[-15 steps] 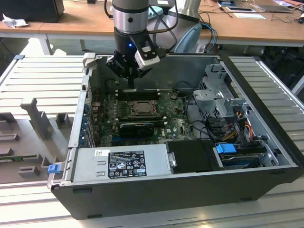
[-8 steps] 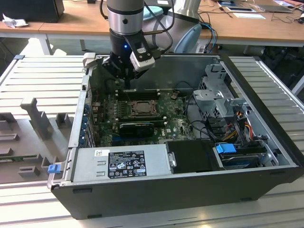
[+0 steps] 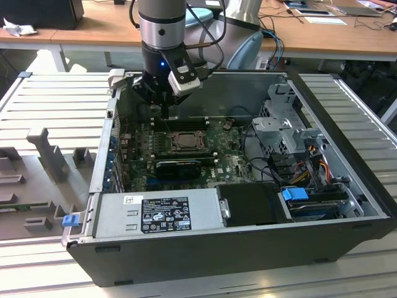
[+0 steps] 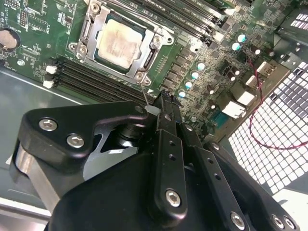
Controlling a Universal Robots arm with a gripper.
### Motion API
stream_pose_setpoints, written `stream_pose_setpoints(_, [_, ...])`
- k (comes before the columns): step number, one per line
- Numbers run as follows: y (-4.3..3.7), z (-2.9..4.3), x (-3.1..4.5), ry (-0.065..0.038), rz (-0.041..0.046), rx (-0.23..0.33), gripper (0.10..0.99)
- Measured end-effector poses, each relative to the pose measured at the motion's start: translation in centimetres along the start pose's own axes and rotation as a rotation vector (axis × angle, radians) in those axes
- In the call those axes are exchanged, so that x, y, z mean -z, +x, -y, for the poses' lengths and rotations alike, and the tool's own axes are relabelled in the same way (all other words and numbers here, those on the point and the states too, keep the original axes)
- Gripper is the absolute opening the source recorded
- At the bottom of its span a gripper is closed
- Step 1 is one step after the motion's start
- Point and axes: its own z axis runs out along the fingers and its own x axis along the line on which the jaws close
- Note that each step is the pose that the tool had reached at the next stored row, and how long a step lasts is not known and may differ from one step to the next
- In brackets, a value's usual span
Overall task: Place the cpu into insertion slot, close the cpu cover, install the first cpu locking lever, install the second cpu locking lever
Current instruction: 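Install the first cpu locking lever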
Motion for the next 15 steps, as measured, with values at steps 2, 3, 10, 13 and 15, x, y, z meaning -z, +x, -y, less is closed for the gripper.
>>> stream_pose_setpoints(2, [0.03, 0.0, -0.05, 0.0, 0.0002, 0.0, 0.106])
stream_pose_setpoints(3, [0.04, 0.0, -0.08, 0.0, 0.0002, 0.0, 0.106])
stream_pose_setpoints(10, [0.2, 0.03, -0.26, 0.0, 0.0002, 0.0, 0.106])
stream_pose_setpoints(13, [0.57, 0.06, -0.44, 0.0, 0.0003, 0.0, 0.106])
stream_pose_setpoints(15, [1.02, 0.09, -0.55, -0.001, 0.0003, 0.0, 0.106])
